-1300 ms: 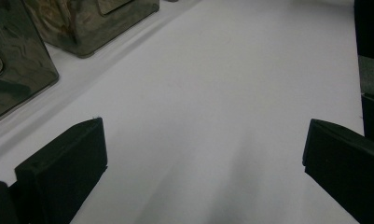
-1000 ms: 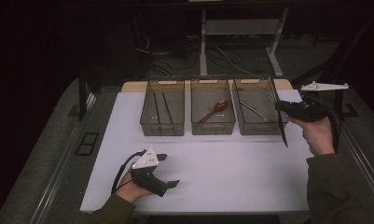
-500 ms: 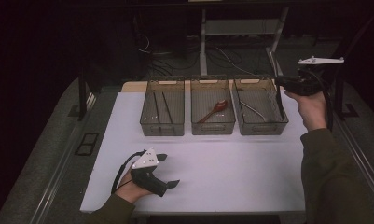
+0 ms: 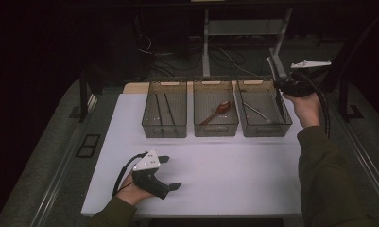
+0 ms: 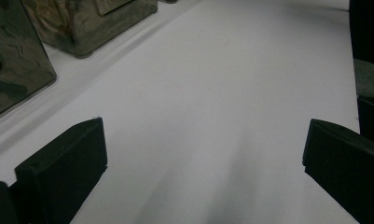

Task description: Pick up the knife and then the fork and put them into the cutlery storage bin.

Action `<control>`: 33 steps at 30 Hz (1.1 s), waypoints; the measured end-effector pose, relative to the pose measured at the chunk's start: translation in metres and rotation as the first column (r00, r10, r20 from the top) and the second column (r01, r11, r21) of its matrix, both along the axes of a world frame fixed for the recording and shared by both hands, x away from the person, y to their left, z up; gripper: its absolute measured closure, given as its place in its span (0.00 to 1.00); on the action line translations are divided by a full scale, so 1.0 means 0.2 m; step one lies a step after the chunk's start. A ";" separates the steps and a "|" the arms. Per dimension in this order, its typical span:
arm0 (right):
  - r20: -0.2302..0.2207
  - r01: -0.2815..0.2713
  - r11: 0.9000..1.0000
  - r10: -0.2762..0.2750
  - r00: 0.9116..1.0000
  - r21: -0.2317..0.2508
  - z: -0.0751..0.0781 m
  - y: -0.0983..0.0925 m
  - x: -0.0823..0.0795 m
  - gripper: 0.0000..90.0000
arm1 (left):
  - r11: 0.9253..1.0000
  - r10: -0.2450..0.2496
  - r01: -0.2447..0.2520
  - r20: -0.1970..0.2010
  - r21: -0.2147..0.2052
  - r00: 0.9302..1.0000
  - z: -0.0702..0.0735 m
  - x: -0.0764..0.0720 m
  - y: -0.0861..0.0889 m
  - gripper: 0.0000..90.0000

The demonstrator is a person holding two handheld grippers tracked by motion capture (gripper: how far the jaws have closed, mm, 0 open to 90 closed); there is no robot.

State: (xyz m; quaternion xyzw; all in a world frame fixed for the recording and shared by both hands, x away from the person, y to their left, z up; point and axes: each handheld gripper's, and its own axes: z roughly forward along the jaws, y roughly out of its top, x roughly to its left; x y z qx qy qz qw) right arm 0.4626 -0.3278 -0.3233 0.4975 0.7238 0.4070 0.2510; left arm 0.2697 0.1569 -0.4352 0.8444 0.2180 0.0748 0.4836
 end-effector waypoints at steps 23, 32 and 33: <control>-0.137 -0.038 0.996 0.026 0.990 -0.086 -0.25 0.07 0.03 0.88 | 1.000 -0.003 0.003 -0.002 0.005 1.000 0.00 0.00 -0.01 0.00; -0.220 -0.062 0.995 0.045 0.975 -0.072 -0.31 0.11 0.07 0.80 | 1.000 -0.005 0.005 0.000 0.003 1.000 0.00 0.00 -0.01 0.00; -0.223 -0.063 0.996 0.046 0.974 -0.069 -0.31 0.11 0.07 0.79 | 1.000 -0.005 0.005 0.000 0.004 1.000 0.00 0.00 -0.01 0.00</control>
